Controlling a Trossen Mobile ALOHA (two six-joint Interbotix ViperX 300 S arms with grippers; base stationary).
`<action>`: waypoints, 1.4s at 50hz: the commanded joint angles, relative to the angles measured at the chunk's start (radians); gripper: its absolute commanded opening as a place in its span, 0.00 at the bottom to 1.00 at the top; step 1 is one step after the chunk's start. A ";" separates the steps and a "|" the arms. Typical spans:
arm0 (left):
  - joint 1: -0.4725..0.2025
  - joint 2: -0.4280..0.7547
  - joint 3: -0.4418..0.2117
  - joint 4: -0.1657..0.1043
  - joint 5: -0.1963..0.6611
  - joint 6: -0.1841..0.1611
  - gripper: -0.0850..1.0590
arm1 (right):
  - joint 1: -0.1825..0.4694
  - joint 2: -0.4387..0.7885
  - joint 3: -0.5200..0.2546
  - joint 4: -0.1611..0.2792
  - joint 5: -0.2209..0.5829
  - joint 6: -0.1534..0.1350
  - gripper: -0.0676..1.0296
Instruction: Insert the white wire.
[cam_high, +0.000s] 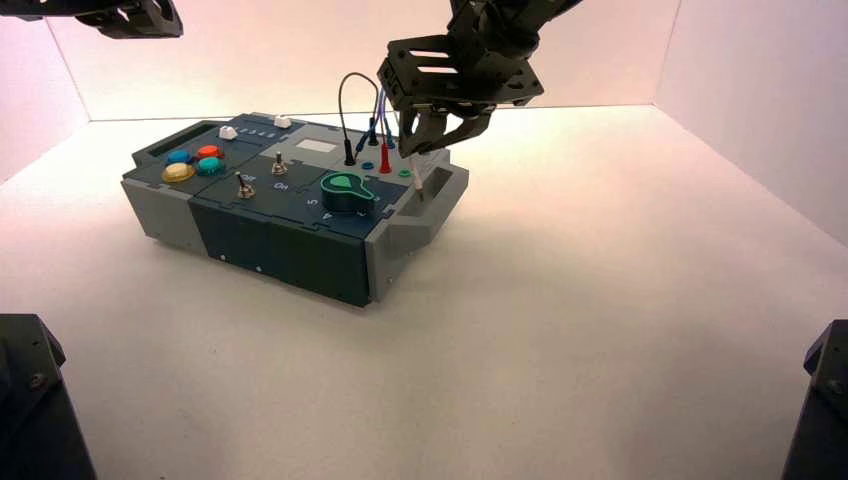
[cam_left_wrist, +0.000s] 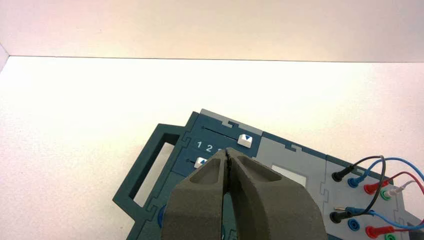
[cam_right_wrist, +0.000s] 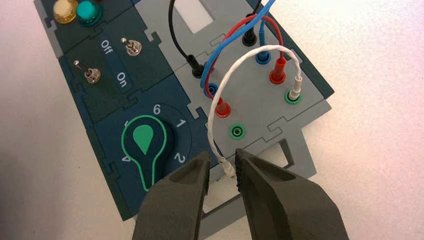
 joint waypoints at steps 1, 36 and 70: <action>0.006 -0.011 -0.011 0.003 -0.005 0.002 0.05 | 0.003 -0.029 -0.012 0.005 -0.005 0.002 0.33; 0.006 -0.020 -0.006 0.003 -0.005 0.002 0.05 | -0.002 0.034 -0.078 0.000 0.069 -0.003 0.33; 0.006 -0.020 -0.006 0.003 -0.005 0.002 0.05 | -0.002 0.034 -0.080 -0.002 0.071 -0.003 0.04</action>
